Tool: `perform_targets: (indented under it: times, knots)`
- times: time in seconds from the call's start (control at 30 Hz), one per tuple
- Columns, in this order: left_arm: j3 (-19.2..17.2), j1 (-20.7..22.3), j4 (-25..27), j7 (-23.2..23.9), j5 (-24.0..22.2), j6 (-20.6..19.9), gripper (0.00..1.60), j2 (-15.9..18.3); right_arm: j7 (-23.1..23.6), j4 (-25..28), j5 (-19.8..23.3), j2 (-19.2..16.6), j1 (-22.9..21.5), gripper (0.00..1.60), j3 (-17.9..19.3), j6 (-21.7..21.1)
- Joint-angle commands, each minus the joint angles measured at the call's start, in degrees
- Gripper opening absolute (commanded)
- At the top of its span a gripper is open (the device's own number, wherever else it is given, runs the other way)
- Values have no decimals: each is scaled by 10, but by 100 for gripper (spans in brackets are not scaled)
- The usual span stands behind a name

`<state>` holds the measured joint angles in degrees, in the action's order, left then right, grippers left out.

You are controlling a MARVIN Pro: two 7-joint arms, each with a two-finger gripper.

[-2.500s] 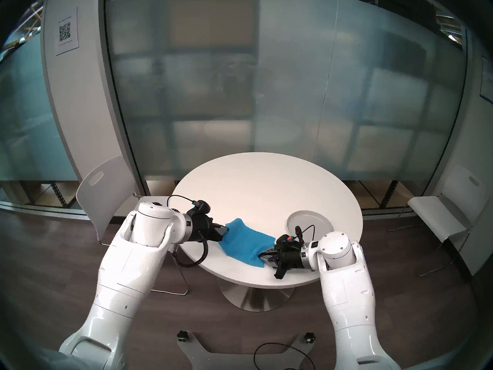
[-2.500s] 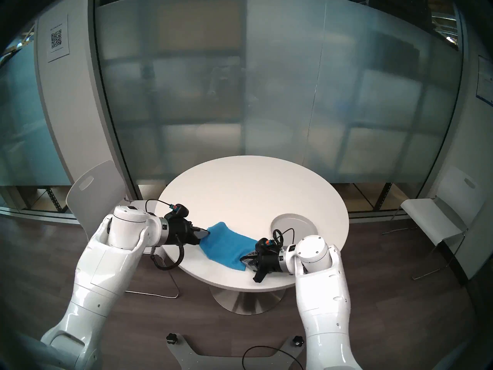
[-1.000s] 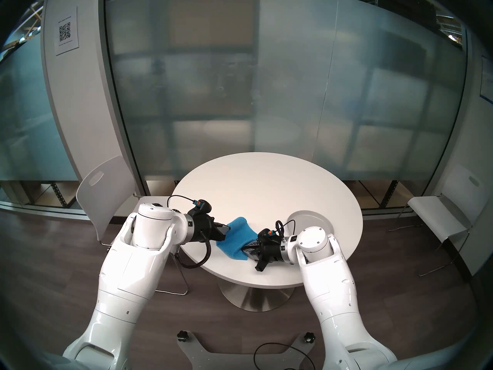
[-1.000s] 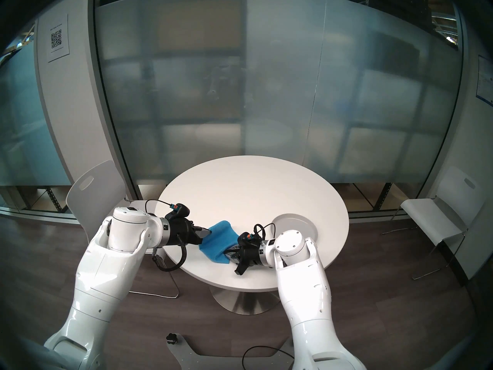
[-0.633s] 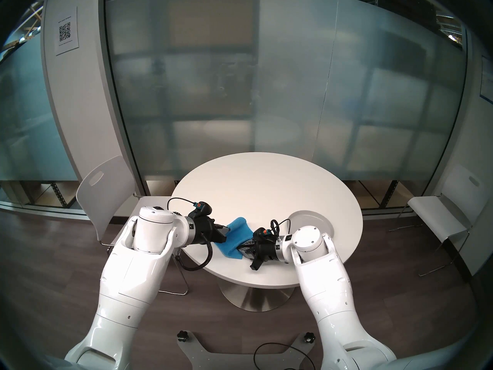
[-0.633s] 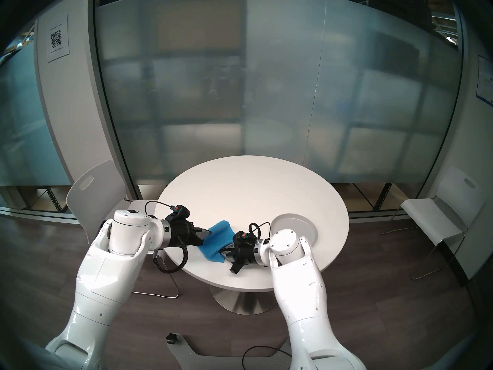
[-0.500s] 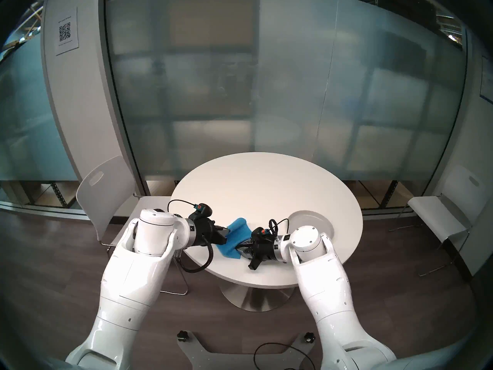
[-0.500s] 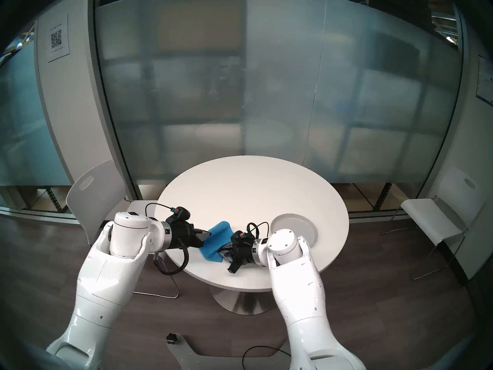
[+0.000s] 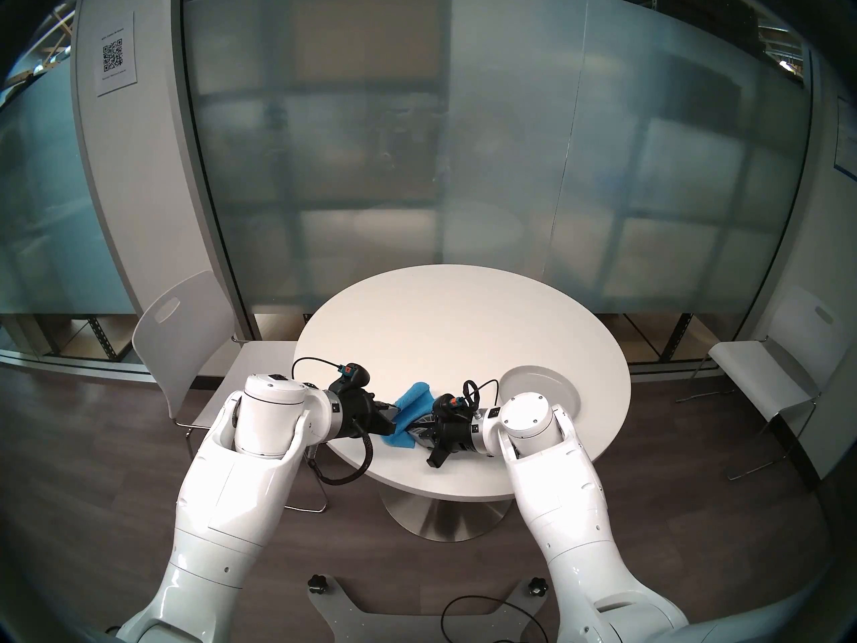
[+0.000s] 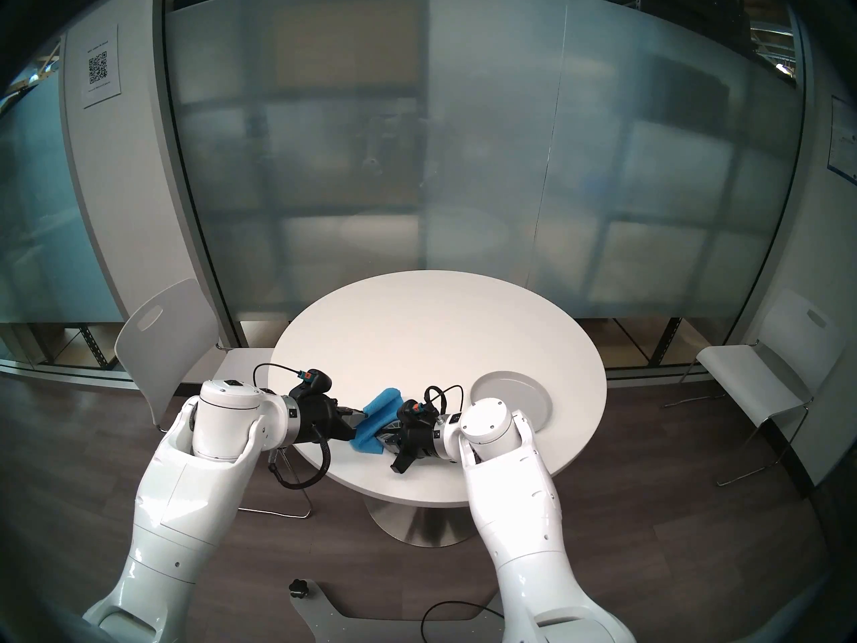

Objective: Fold the napkin in half twice and place it beside the plate

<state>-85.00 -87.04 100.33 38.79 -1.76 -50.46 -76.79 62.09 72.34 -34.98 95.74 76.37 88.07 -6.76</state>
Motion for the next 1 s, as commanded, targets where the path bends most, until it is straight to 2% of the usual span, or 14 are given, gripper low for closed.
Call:
perform_targets:
  times: [0.0, 0.63, 0.97]
  knots:
    - [-2, 0, 18, 3, -4, 0, 1, -2, -8, 1, 13, 4, -8, 66, -15, -1]
    - [-6, -22, 34, 0, -4, 4, 1, -1, -40, -19, 31, 6, -13, 67, -34, -1]
    - [-2, -26, 17, -7, 2, 18, 2, -5, -36, 18, 43, -5, 11, 68, -36, -15]
